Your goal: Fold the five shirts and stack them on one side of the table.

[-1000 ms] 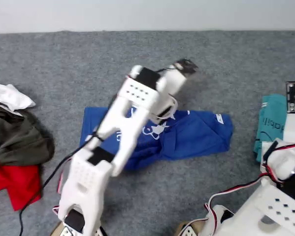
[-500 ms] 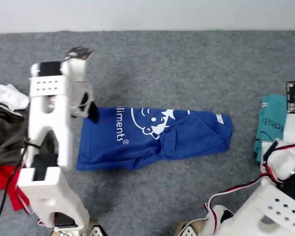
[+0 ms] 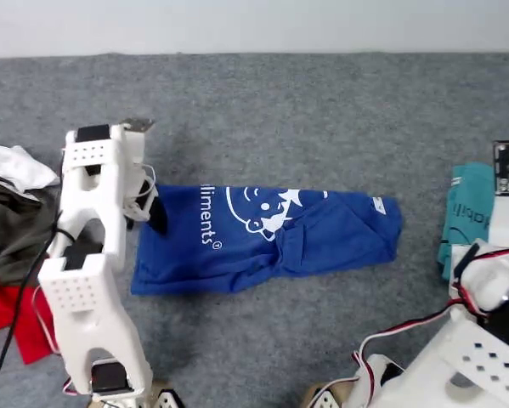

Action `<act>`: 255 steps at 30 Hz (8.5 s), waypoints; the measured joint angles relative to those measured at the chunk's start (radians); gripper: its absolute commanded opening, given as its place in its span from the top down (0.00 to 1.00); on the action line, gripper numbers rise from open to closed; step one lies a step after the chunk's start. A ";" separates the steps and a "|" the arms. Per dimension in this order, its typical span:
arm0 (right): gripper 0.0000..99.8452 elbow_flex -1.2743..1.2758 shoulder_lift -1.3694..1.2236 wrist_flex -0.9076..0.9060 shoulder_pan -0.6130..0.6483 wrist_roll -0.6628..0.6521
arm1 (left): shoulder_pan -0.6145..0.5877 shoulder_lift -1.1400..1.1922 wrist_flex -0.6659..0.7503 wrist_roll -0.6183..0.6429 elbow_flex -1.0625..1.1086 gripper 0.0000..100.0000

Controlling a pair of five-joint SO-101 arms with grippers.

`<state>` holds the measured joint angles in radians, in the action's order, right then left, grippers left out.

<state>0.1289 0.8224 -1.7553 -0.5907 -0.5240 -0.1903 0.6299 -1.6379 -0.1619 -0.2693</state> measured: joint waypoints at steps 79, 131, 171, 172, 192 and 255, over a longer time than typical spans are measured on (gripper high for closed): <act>0.99 0.101 0.000 0.000 0.000 0.000 | 0.832 -0.310 0.077 0.157 -0.141 0.98; 0.99 0.101 0.000 0.000 0.000 0.000 | 0.951 -0.221 -0.086 0.009 0.021 0.99; 0.99 0.269 -0.540 0.462 0.996 0.324 | -0.308 -1.189 -0.034 -0.221 0.459 0.99; 0.99 0.269 -0.552 0.485 1.042 0.347 | -0.342 -1.189 -0.025 -0.221 0.459 0.99; 0.99 0.245 -1.025 0.718 1.349 0.400 | -0.450 -1.192 -0.023 -0.227 0.459 0.99; 0.99 -0.293 -1.283 0.480 0.709 0.092 | -0.450 -1.192 -0.071 -0.227 0.459 0.99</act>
<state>-0.1642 -0.4603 -1.2750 0.1181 -0.4319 -0.6398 -0.5623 -1.7085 -0.3890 0.1895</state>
